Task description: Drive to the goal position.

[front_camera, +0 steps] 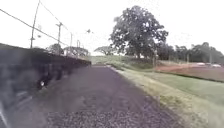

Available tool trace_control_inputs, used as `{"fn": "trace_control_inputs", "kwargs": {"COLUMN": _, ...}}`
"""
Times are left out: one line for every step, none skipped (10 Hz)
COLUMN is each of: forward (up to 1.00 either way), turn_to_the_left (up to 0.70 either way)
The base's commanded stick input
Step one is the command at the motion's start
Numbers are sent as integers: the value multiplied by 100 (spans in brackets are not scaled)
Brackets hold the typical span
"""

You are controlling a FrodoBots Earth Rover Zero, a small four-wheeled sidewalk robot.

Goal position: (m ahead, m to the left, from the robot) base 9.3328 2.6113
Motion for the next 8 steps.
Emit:
{"fn": "trace_control_inputs", "kwargs": {"forward": 100, "turn_to_the_left": 0}}
{"fn": "trace_control_inputs", "kwargs": {"forward": 100, "turn_to_the_left": 0}}
{"fn": "trace_control_inputs", "kwargs": {"forward": 100, "turn_to_the_left": 0}}
{"fn": "trace_control_inputs", "kwargs": {"forward": 100, "turn_to_the_left": 0}}
{"fn": "trace_control_inputs", "kwargs": {"forward": 100, "turn_to_the_left": 0}}
{"fn": "trace_control_inputs", "kwargs": {"forward": 100, "turn_to_the_left": 0}}
{"fn": "trace_control_inputs", "kwargs": {"forward": 100, "turn_to_the_left": 0}}
{"fn": "trace_control_inputs", "kwargs": {"forward": 100, "turn_to_the_left": 0}}
